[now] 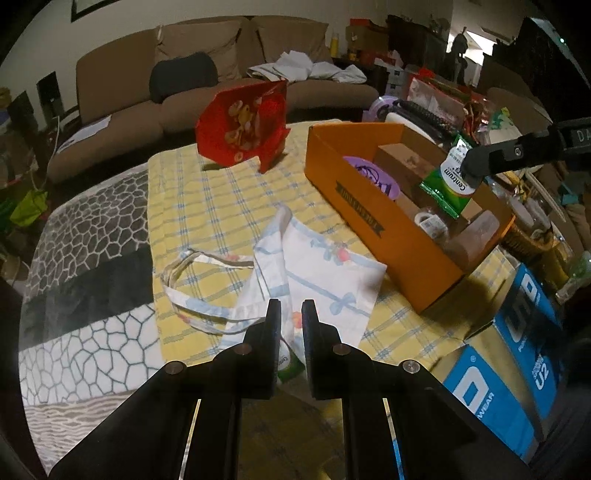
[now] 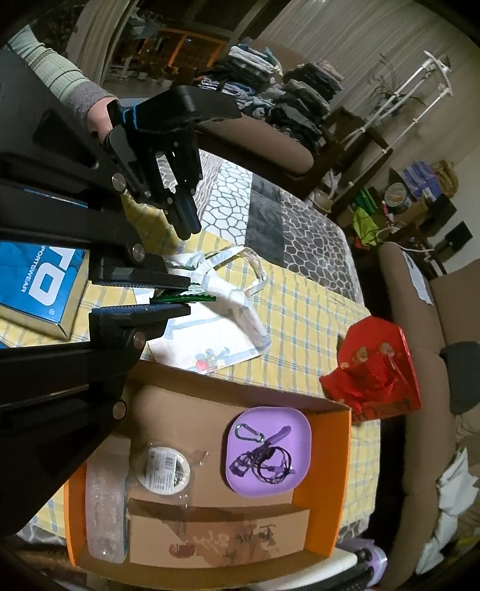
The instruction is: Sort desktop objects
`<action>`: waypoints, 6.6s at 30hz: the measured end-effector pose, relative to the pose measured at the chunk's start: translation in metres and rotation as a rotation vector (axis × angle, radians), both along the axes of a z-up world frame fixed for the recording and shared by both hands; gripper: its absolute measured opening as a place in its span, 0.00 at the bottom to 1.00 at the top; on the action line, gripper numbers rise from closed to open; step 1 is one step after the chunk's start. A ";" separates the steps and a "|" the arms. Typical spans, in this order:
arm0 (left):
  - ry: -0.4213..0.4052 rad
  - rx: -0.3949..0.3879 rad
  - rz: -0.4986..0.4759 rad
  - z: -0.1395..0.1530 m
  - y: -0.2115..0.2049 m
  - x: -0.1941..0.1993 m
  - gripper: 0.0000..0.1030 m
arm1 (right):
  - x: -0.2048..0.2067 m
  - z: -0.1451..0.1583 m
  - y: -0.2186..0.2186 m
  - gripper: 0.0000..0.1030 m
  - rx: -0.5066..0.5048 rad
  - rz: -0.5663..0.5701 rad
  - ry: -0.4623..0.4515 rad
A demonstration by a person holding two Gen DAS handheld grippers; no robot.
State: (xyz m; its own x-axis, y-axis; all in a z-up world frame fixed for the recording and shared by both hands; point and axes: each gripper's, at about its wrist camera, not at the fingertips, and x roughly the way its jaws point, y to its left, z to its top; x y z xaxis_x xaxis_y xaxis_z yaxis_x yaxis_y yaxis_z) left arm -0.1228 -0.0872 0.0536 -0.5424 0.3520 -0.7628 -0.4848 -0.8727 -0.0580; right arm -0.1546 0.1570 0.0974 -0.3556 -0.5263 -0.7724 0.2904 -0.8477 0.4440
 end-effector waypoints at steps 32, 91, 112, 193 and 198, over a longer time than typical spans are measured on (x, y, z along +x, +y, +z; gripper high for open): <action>-0.206 0.025 0.156 -0.092 -0.007 -0.023 0.30 | 0.009 -0.018 -0.009 0.07 -0.017 0.043 -0.031; -0.152 0.033 0.002 -0.009 0.203 -0.167 0.52 | -0.175 -0.097 0.129 0.29 0.081 -0.291 -0.118; -0.132 0.044 0.173 -0.028 -0.035 -0.026 0.81 | -0.055 -0.020 0.015 0.38 -0.015 -0.051 -0.005; -0.081 -0.089 -0.082 0.060 0.181 -0.082 0.75 | -0.054 -0.006 0.185 0.44 0.123 -0.282 -0.031; -0.089 -0.037 -0.107 0.066 0.178 -0.076 0.78 | -0.050 0.019 0.181 0.44 0.125 -0.265 0.009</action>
